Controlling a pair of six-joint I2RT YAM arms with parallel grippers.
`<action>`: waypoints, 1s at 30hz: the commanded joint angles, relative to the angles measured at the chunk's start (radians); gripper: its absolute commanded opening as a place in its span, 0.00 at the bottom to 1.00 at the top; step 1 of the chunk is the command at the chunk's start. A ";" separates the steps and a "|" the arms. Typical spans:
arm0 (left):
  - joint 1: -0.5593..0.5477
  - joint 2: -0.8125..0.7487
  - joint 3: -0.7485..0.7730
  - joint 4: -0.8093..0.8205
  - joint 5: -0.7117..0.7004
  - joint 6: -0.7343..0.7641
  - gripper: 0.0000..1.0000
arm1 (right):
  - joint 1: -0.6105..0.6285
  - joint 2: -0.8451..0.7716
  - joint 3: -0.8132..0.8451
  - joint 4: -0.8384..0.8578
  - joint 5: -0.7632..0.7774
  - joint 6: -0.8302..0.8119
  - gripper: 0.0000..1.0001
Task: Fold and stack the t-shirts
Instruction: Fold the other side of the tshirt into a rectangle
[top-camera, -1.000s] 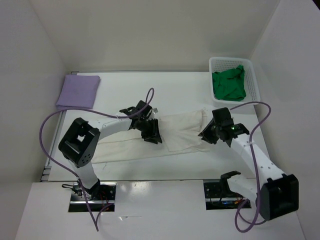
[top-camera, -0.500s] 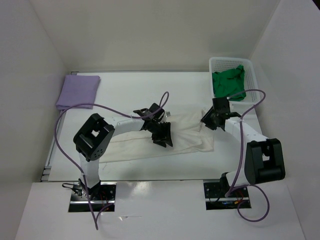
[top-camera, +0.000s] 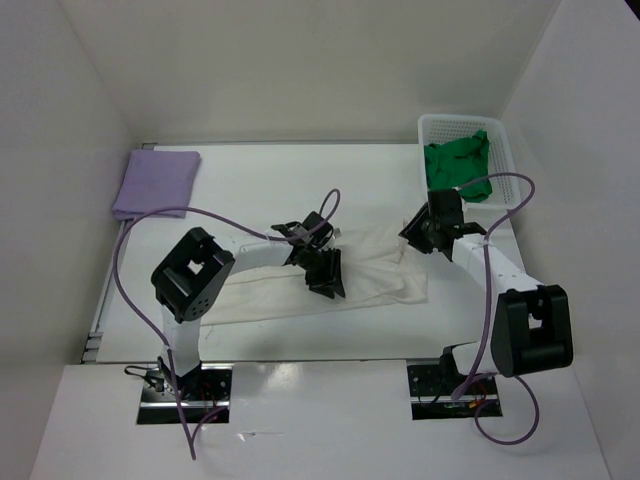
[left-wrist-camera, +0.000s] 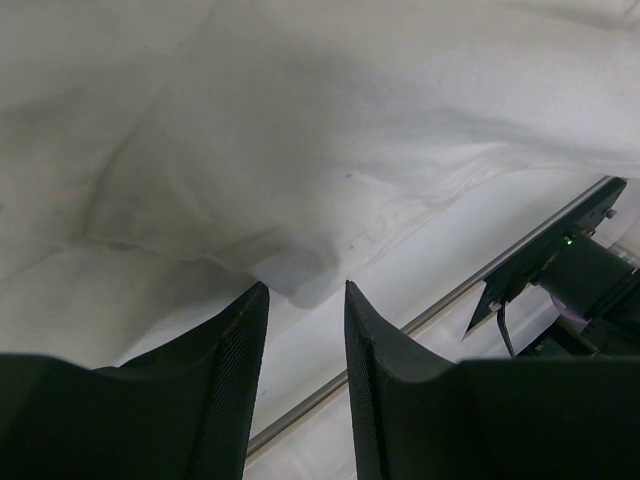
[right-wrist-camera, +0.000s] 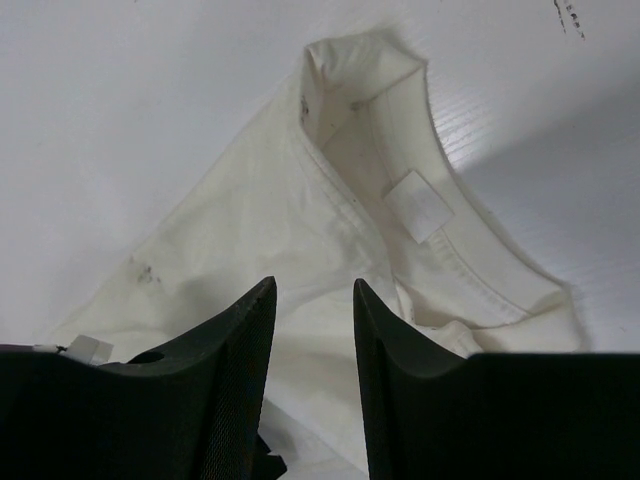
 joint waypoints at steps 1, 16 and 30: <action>-0.017 0.025 0.009 0.017 -0.004 -0.023 0.43 | -0.001 -0.020 0.051 0.030 -0.001 -0.016 0.43; -0.017 -0.092 -0.022 0.008 0.021 -0.044 0.01 | -0.044 0.172 0.086 0.143 0.030 -0.068 0.46; 0.035 -0.141 -0.122 -0.013 0.108 -0.005 0.00 | -0.044 0.284 0.127 0.211 -0.020 -0.087 0.05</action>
